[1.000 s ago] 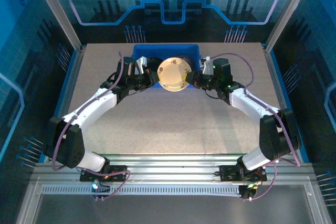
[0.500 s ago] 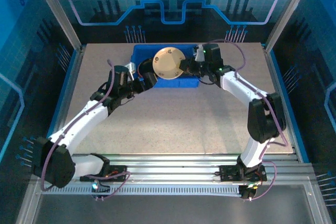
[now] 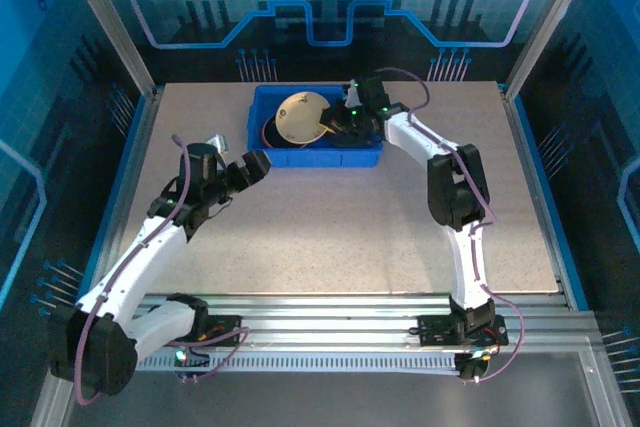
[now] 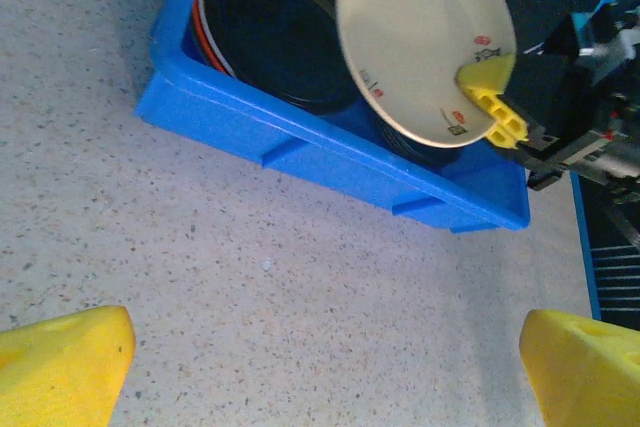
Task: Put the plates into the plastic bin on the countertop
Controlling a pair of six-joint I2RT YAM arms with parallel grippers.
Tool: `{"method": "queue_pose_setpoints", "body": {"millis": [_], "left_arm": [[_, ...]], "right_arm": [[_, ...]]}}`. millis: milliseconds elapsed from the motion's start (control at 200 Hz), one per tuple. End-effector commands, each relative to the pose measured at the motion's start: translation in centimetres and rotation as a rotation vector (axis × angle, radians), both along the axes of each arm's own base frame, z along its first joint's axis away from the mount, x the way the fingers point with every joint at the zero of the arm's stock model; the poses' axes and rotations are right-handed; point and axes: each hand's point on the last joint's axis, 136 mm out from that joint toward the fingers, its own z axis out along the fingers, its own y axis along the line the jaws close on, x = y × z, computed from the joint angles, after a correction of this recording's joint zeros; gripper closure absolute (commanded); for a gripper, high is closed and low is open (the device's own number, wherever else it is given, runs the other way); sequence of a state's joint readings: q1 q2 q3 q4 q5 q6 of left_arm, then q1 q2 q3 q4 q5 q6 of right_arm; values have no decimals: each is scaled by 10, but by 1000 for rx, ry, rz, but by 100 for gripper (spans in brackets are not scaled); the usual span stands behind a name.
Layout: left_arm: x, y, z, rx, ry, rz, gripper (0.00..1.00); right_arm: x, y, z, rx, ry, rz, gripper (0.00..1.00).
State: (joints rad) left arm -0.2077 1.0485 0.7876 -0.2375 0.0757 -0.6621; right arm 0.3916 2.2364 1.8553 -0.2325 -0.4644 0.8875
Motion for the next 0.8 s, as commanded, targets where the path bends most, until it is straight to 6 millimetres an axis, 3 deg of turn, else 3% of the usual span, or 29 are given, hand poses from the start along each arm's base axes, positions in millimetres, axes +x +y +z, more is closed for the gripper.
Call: {"method": "queue_pose_setpoints", "body": {"millis": [0,95,100,110,220,480,585,795], "left_arm": [[-6,5,-8,4,21,-3,1],[-7,5,-13,-1,34,-4,1],[-7,5,-13,-2,34,-2,1],[-7,5,-13,-2,34,-2,1],[-8,6,-17,-7,39,-2,1],[-8,9,-23,-4,55,2,1],[-8,10,-21,-5,51,4,1],[-7,11,-21,-3,52,7,1]], "right_arm": [[4,15,-6,-6,18,6,100],[11,19,-5,-21,5,-6,100],[12,19,-16,-31,22,-8,100],[12,20,-19,-36,25,-8,100],[19,25,-25,-52,30,-2,100],[22,35,-27,-72,23,15,66],[22,34,-27,-94,18,14,61],[20,33,-31,-125,24,16,61]]}}
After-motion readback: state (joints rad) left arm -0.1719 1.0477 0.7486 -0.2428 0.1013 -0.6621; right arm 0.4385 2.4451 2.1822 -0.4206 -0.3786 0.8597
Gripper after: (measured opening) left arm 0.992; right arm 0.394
